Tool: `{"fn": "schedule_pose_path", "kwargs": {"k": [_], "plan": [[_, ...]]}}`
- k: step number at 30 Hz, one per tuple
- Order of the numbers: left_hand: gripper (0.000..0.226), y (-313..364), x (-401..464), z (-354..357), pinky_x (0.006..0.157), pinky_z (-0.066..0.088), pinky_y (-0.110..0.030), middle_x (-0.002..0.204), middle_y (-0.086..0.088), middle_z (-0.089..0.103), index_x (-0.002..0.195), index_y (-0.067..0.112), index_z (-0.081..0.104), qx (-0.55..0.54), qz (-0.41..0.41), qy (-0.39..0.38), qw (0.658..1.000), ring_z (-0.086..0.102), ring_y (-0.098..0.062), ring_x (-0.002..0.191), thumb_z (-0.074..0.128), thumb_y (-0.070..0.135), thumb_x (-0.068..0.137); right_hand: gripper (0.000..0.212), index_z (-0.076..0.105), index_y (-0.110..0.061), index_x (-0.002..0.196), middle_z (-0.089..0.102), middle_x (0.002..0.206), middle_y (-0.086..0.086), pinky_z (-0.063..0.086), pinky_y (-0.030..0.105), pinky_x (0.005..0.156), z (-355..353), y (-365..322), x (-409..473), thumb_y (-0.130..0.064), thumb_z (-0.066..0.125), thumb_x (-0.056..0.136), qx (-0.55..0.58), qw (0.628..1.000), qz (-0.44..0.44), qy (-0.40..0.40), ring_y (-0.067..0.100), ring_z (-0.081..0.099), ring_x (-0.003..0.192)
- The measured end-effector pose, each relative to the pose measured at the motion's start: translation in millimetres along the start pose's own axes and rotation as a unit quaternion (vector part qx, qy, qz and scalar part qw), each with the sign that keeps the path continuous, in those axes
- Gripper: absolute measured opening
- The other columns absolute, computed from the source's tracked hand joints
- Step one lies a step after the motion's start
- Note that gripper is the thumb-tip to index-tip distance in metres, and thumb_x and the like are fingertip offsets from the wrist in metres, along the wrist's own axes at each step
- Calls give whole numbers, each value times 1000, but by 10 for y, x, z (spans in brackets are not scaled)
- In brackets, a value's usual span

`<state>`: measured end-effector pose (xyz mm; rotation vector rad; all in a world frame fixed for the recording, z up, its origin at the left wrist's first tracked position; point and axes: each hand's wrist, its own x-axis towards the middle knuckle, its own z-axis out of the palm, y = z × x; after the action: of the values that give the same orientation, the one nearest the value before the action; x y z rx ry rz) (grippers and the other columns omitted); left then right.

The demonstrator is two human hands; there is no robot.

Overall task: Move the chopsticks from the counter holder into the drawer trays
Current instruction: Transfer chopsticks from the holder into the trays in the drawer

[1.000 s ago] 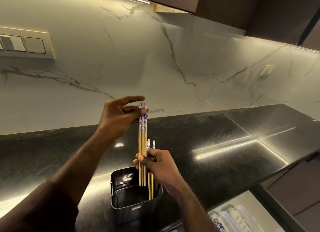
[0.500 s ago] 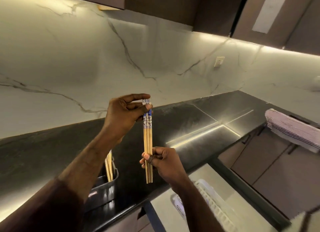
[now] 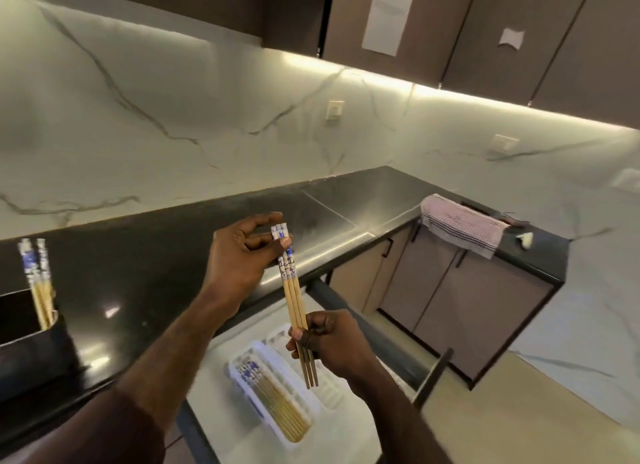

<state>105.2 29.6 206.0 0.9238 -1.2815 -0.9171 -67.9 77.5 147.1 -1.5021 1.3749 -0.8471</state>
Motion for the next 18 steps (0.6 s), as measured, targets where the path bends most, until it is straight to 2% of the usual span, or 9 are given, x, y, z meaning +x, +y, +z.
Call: {"fn": "schedule_pose_path", "kwargs": {"k": [3,6,8,13,18], "plan": [[43,-181,-73,316,72,61,-28,88,10,77,122,15,63,15,-22,1,1000,75,-13,79,73,9,80,12,76,-14,81,78,80,7,60,44,82,-248,221,-41,-20,69,89,-23,999,24,5,23,75,77],[50,-422,-72,529,72,61,-30,95,-6,76,127,17,58,8,-78,1,997,75,-16,80,73,8,80,15,74,-18,74,77,78,7,59,47,83,-401,461,33,-19,70,88,-36,998,53,-1,24,75,77],[49,-617,-44,613,68,60,-26,94,-7,75,127,14,58,12,-105,-5,994,75,-14,80,73,7,80,16,73,-18,72,77,78,7,60,46,82,-477,603,115,-19,70,88,-37,996,79,-11,24,75,76],[27,-1312,68,743,61,58,-23,85,-4,77,109,9,69,30,-168,-11,985,75,-16,77,73,10,82,17,73,-12,74,76,78,12,62,41,78,-568,960,450,-14,67,90,-61,987,143,-32,25,74,75],[11,-2100,102,815,62,60,-26,82,1,77,96,13,70,37,-256,-16,966,75,-18,78,70,12,85,16,75,-5,89,76,89,14,59,42,85,-529,1434,875,-17,64,90,-128,969,197,-73,27,73,85]]}}
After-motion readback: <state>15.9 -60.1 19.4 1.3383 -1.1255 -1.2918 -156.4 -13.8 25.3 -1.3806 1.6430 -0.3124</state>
